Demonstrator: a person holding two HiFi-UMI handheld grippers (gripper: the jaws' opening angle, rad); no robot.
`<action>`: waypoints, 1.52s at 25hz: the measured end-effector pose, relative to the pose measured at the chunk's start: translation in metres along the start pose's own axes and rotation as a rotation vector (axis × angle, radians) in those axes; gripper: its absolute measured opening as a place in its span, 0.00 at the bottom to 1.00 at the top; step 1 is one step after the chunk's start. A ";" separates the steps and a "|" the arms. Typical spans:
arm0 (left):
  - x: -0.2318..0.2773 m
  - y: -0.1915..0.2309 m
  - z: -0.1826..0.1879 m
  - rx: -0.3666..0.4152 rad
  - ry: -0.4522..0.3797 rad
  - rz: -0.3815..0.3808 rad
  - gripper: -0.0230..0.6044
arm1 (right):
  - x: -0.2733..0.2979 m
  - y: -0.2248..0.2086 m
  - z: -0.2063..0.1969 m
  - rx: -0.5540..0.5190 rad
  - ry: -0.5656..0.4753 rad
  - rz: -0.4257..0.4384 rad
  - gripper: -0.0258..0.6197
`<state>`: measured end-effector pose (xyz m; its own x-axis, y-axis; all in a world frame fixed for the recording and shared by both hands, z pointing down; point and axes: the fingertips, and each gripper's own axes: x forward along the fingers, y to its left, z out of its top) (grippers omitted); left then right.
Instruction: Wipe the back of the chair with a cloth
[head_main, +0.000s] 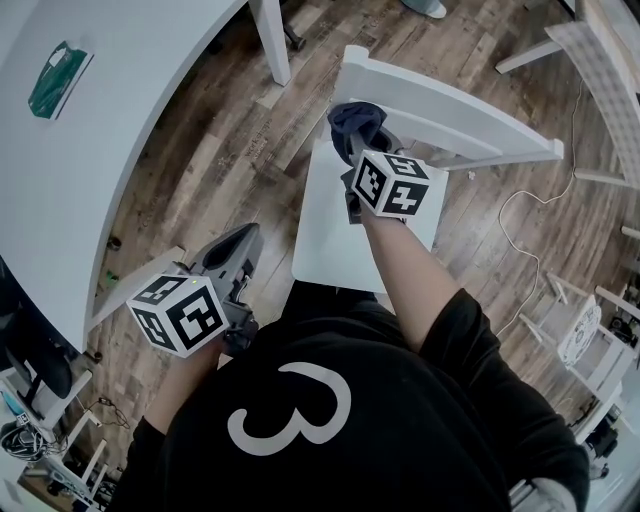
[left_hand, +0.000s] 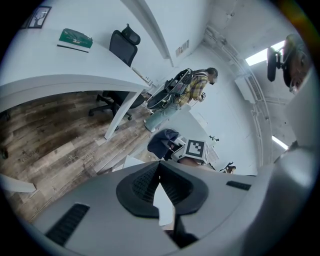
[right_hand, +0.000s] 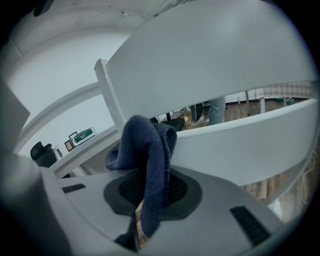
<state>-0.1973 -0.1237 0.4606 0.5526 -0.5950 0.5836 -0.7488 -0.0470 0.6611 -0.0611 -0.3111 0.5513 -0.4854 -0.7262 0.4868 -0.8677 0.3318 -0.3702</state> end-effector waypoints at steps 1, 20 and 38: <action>0.001 -0.002 -0.001 0.002 0.002 0.000 0.06 | -0.001 -0.001 0.000 0.002 0.001 -0.002 0.12; 0.038 -0.051 -0.023 0.040 0.052 -0.022 0.06 | -0.044 -0.069 0.005 0.023 -0.016 -0.038 0.12; 0.085 -0.130 -0.074 0.063 0.079 -0.035 0.06 | -0.129 -0.205 0.012 0.080 -0.053 -0.150 0.12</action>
<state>-0.0263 -0.1087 0.4593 0.6042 -0.5274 0.5973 -0.7485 -0.1186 0.6525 0.1810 -0.2925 0.5546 -0.3433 -0.7953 0.4996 -0.9175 0.1702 -0.3596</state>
